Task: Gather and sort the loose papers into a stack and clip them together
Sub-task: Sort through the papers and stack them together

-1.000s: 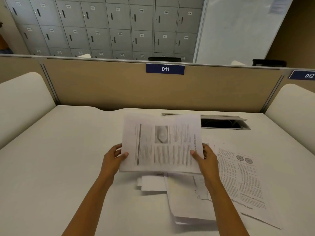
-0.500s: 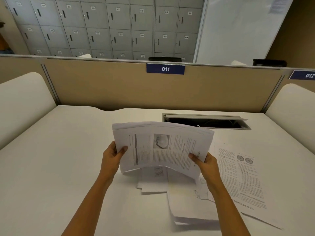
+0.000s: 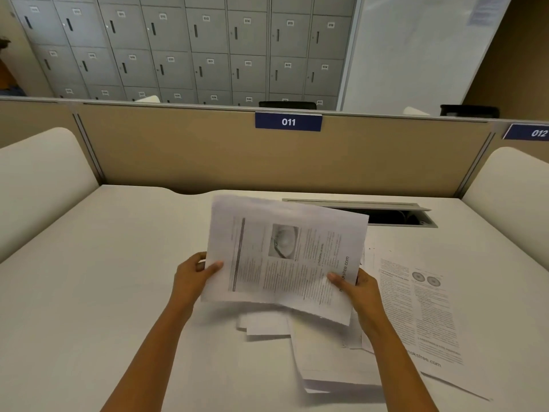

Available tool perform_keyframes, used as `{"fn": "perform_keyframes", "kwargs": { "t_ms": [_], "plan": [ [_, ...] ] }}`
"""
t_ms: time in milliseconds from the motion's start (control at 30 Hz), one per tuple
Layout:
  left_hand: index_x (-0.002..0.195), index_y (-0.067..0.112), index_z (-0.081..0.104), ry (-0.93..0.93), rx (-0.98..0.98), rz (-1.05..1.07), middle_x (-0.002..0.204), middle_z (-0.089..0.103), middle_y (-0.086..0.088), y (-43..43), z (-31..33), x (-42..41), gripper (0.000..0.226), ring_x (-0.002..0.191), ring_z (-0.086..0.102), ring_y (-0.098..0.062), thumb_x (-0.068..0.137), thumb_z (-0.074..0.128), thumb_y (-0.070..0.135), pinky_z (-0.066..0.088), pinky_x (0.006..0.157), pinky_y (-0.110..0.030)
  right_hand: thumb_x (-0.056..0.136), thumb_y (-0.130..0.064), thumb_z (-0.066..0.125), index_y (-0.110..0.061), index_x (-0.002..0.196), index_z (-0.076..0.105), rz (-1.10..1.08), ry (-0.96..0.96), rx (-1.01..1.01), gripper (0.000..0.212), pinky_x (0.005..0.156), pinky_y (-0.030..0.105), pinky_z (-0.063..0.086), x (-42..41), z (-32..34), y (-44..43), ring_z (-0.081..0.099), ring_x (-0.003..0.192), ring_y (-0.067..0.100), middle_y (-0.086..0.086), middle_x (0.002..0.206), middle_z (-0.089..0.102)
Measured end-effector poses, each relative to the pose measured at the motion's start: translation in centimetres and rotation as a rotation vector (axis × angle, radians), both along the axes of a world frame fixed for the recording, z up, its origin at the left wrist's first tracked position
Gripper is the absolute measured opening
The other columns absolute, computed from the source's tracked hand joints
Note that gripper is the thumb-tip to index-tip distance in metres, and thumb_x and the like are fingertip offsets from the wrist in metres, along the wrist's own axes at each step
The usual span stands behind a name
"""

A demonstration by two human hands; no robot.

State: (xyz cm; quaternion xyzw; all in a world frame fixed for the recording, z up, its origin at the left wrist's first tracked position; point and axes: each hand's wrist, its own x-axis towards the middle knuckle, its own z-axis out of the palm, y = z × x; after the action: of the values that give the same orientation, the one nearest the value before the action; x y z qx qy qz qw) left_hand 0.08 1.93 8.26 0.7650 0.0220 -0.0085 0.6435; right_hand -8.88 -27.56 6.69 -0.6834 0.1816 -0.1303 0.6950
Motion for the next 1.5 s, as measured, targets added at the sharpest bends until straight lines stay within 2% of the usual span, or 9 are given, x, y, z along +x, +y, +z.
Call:
{"fn": "perform_keyframes", "kwargs": {
  "t_ms": [267,433,567,667,800,967,1100,1233,1500],
  "plan": [
    [0.126,0.000,0.050,0.297,-0.644,0.168,0.116,0.059,-0.015,-1.4,1.2,0.5,0.041,0.101,0.057,-0.026,0.086,0.059,0.004,0.046,0.086,-0.034,0.061,-0.017,0.083,-0.004,0.121,0.058,-0.059,0.039,0.358,0.066,0.068,0.036,0.060,0.1,0.0,2.3,0.070,0.088,0.029,0.015,0.109,0.069],
    [0.130,0.009,0.046,0.309,-0.637,0.037,0.115,0.060,-0.012,-5.5,0.5,-1.8,0.040,0.098,0.059,-0.025,0.091,0.048,0.001,0.048,0.083,-0.037,0.078,0.004,0.068,-0.004,0.126,0.052,-0.140,0.028,0.530,0.051,0.061,0.031,0.060,0.8,0.0,6.7,0.067,0.085,0.021,0.016,0.119,0.063],
    [0.133,0.013,0.043,0.298,-0.556,-0.029,0.116,0.060,-0.012,-8.2,-1.0,-3.0,0.044,0.089,0.061,-0.020,0.091,0.048,0.001,0.055,0.061,-0.029,0.080,0.003,0.066,-0.008,0.122,0.055,-0.191,0.010,0.565,0.044,0.060,0.027,0.059,0.8,-0.5,8.7,0.065,0.080,0.016,0.008,0.110,0.063],
    [0.134,0.013,0.043,0.304,-0.559,-0.015,0.122,0.059,-0.012,-8.0,-1.7,-2.7,0.046,0.096,0.061,-0.025,0.091,0.049,0.000,0.056,0.066,-0.033,0.080,-0.003,0.068,-0.019,0.103,0.061,-0.127,0.037,0.483,0.029,0.070,0.031,0.059,0.4,-0.9,8.3,0.066,0.089,0.020,0.003,0.109,0.065],
    [0.133,0.008,0.044,0.336,-0.534,0.004,0.125,0.057,-0.016,-5.8,-2.6,-1.5,0.045,0.100,0.057,-0.030,0.090,0.049,-0.003,0.052,0.074,-0.039,0.084,-0.016,0.067,-0.013,0.117,0.059,-0.101,0.101,0.275,0.034,0.072,0.026,0.057,-0.4,-1.1,5.1,0.067,0.092,0.021,0.009,0.109,0.068],
    [0.130,0.007,0.046,0.428,-0.368,-0.057,0.128,0.056,-0.018,-2.2,-3.8,0.4,0.043,0.105,0.056,-0.035,0.089,0.048,-0.003,0.048,0.084,-0.044,0.084,-0.029,0.065,-0.015,0.127,0.051,-0.378,0.266,-0.327,0.048,0.093,0.038,0.043,-2.6,-0.9,-2.1,0.059,0.105,0.028,0.010,0.122,0.062],
    [0.127,0.010,0.048,0.485,-0.209,-0.142,0.113,0.063,-0.015,-0.5,-4.3,0.8,0.041,0.096,0.061,-0.033,0.088,0.049,-0.002,0.052,0.072,-0.040,0.076,-0.041,0.072,-0.012,0.136,0.042,-0.462,0.620,-0.678,0.073,0.097,0.050,0.040,-4.5,-1.4,-8.5,0.047,0.119,0.042,0.022,0.133,0.049],
    [0.120,0.012,0.051,0.502,-0.103,-0.224,0.100,0.066,-0.009,0.3,-4.8,0.7,0.036,0.090,0.063,-0.030,0.087,0.049,-0.001,0.053,0.068,-0.038,0.066,-0.057,0.072,-0.003,0.137,0.034,-0.498,0.915,-0.739,0.097,0.101,0.050,0.033,-6.8,-2.4,-11.7,0.036,0.124,0.043,0.029,0.136,0.037],
    [0.124,0.015,0.050,0.492,-0.080,-0.235,0.114,0.065,-0.015,0.6,-5.4,0.6,0.037,0.100,0.063,-0.034,0.088,0.050,0.004,0.054,0.078,-0.043,0.070,-0.069,0.057,-0.009,0.145,0.021,-0.338,0.885,-0.843,0.102,0.110,0.052,0.023,-6.9,-4.0,-11.7,0.022,0.136,0.039,0.023,0.149,0.021]
  ]
}}
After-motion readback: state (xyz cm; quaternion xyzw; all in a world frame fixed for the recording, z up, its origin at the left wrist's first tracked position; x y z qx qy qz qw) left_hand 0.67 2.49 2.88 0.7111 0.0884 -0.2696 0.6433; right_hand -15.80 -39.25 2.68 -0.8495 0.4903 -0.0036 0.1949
